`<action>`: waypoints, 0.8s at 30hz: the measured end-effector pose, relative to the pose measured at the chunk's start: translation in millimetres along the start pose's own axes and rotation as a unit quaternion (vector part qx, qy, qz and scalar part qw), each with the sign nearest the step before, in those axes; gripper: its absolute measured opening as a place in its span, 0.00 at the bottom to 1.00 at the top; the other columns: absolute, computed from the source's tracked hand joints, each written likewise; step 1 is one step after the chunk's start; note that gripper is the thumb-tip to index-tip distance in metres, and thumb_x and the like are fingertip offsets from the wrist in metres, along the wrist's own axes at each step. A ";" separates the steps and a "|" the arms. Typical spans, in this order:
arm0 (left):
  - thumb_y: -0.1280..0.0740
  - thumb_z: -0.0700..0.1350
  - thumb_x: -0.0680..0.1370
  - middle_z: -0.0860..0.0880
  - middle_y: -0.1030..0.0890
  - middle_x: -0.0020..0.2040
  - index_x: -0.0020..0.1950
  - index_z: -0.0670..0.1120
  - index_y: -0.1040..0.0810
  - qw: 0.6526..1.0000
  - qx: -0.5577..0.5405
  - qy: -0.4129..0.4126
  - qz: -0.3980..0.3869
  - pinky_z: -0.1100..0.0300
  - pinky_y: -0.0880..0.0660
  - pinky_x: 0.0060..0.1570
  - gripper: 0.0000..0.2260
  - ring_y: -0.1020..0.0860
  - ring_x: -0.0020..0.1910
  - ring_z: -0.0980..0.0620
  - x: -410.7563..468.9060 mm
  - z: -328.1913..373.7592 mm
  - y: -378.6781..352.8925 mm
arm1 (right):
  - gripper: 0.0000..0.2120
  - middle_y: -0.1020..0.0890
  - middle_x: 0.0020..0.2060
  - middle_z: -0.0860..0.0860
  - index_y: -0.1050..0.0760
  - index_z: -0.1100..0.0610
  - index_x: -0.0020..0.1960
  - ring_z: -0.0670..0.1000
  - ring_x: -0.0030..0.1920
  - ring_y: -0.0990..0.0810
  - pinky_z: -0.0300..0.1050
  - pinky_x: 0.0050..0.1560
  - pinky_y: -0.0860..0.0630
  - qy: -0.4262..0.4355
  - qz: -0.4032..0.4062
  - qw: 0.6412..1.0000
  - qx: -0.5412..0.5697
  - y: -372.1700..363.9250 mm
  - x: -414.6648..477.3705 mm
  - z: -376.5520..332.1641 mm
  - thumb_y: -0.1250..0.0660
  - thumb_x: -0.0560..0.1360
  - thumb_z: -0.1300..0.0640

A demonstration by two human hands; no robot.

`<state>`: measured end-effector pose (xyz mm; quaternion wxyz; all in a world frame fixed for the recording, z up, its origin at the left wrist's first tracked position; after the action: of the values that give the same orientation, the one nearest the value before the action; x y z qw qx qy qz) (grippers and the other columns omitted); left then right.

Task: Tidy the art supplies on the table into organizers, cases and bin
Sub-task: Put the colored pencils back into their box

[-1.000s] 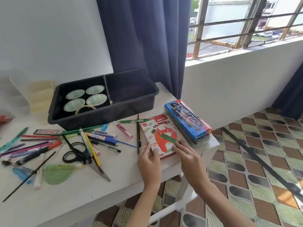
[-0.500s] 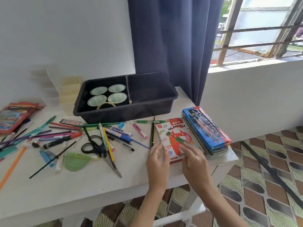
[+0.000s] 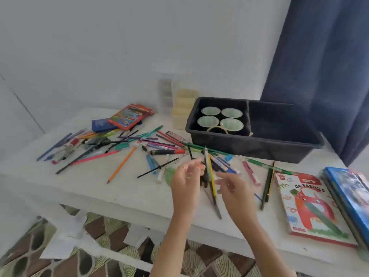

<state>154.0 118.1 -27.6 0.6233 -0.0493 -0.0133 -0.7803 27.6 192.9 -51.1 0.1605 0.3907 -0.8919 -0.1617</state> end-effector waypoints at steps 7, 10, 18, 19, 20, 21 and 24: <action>0.37 0.36 0.77 0.48 0.16 0.40 0.48 0.44 0.19 0.997 -0.029 -0.015 0.065 0.67 0.25 0.40 0.08 0.19 0.40 0.55 48.1 15.4 92.0 | 0.13 0.18 0.39 0.48 0.20 0.50 0.49 0.49 0.38 0.20 0.38 0.34 0.24 -0.021 -0.104 0.992 0.064 -96.3 13.6 -38.1 0.40 0.77 0.66; 0.37 0.36 0.77 0.47 0.16 0.41 0.47 0.45 0.19 0.997 -0.015 -0.022 0.078 0.71 0.27 0.37 0.08 0.19 0.40 0.54 83.4 19.9 133.3 | 0.15 0.17 0.38 0.47 0.20 0.52 0.48 0.45 0.34 0.20 0.34 0.34 0.25 -0.026 -0.123 0.988 0.085 -143.6 27.6 -62.7 0.41 0.76 0.68; 0.38 0.35 0.76 0.46 0.16 0.40 0.45 0.47 0.19 0.999 0.021 -0.029 0.025 0.61 0.23 0.43 0.10 0.18 0.43 0.50 185.3 28.2 215.9 | 0.16 0.16 0.37 0.50 0.19 0.53 0.46 0.47 0.33 0.19 0.37 0.36 0.25 -0.029 -0.100 0.986 0.132 -247.8 75.7 -127.0 0.41 0.74 0.70; 0.38 0.35 0.76 0.45 0.16 0.40 0.44 0.47 0.20 0.999 0.024 -0.026 0.017 0.59 0.22 0.44 0.11 0.18 0.44 0.48 197.2 27.1 223.9 | 0.16 0.16 0.37 0.50 0.19 0.54 0.46 0.47 0.33 0.19 0.37 0.36 0.26 -0.025 -0.095 0.987 0.131 -258.0 82.1 -133.9 0.41 0.74 0.70; 0.38 0.34 0.76 0.45 0.16 0.40 0.44 0.47 0.20 0.999 0.027 -0.025 0.009 0.58 0.21 0.44 0.11 0.18 0.44 0.48 209.0 25.4 231.6 | 0.16 0.16 0.37 0.49 0.20 0.54 0.46 0.47 0.33 0.19 0.38 0.37 0.26 -0.025 -0.089 0.988 0.125 -267.8 88.5 -139.1 0.41 0.74 0.70; 0.38 0.34 0.76 0.45 0.17 0.39 0.44 0.47 0.20 0.999 0.036 -0.025 0.003 0.59 0.21 0.43 0.10 0.18 0.43 0.48 220.4 23.4 238.4 | 0.16 0.16 0.38 0.49 0.20 0.54 0.46 0.47 0.33 0.19 0.39 0.38 0.25 -0.030 -0.083 0.989 0.118 -276.7 94.5 -143.0 0.41 0.74 0.70; 0.37 0.35 0.76 0.50 0.17 0.39 0.46 0.47 0.19 0.997 0.076 -0.028 -0.012 0.65 0.23 0.43 0.10 0.19 0.41 0.55 252.0 18.6 254.8 | 0.16 0.16 0.39 0.49 0.20 0.53 0.45 0.48 0.35 0.19 0.43 0.41 0.21 -0.055 -0.063 0.991 0.108 -296.6 113.1 -148.8 0.42 0.74 0.70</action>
<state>348.3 -181.9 4.1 0.6151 -0.0235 -0.0907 -0.7828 207.5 -106.5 -22.4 0.0582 0.4517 -0.8851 -0.0956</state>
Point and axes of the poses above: each hand's wrist, its own x-axis towards the middle knuckle, its own y-axis out of the back of the hand, z = x × y, the point moved 6 cm from there along x, towards the middle knuckle
